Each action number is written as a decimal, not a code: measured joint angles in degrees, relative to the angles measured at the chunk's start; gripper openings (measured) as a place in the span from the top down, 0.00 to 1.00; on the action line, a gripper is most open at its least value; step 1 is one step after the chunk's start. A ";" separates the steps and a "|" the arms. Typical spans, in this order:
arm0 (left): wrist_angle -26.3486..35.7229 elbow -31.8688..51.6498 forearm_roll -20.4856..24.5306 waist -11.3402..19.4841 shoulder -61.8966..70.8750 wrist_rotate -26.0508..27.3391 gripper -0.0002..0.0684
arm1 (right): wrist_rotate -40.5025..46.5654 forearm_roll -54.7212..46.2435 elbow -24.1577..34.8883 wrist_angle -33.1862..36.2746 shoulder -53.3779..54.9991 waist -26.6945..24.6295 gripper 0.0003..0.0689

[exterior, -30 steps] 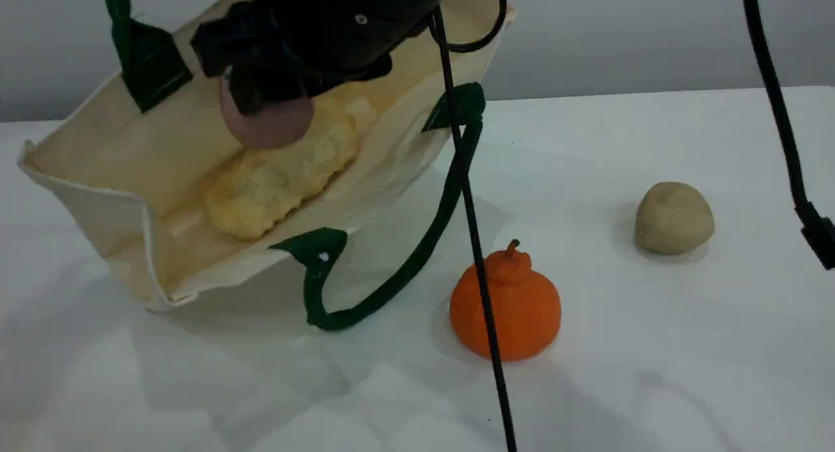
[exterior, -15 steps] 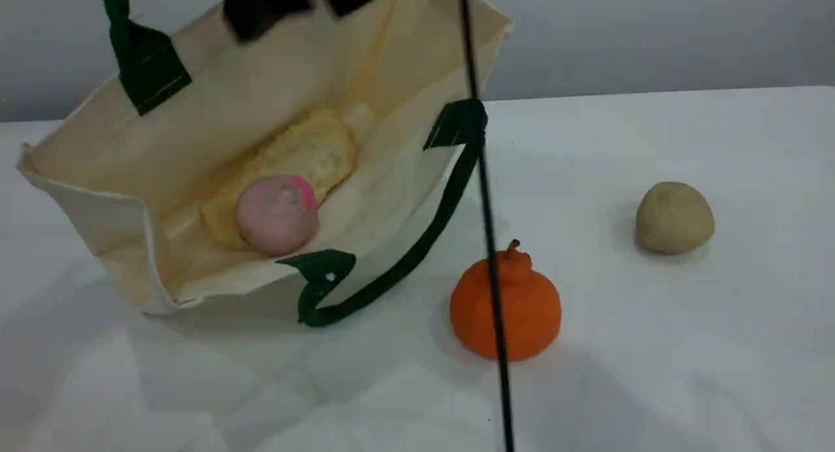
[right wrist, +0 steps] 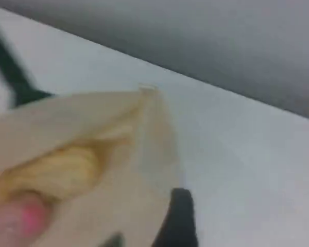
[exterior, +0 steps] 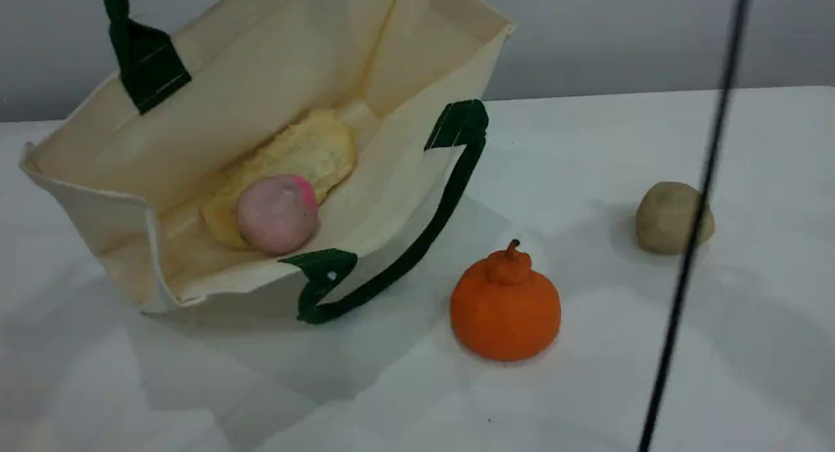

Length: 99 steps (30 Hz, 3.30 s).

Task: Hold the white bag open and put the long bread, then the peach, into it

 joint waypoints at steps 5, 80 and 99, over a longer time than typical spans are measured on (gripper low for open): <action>-0.12 0.00 -0.10 0.00 0.00 0.00 0.44 | 0.00 0.06 0.05 1.42 0.00 -6.27 0.15; -7.57 82.16 26.56 0.00 -99.78 -27.06 0.13 | 12.83 -15.22 49.74 27.05 -86.52 -9.38 0.15; -8.01 82.10 32.28 0.00 -99.78 -33.55 0.13 | 12.83 -15.22 49.69 27.27 -86.52 -9.38 0.15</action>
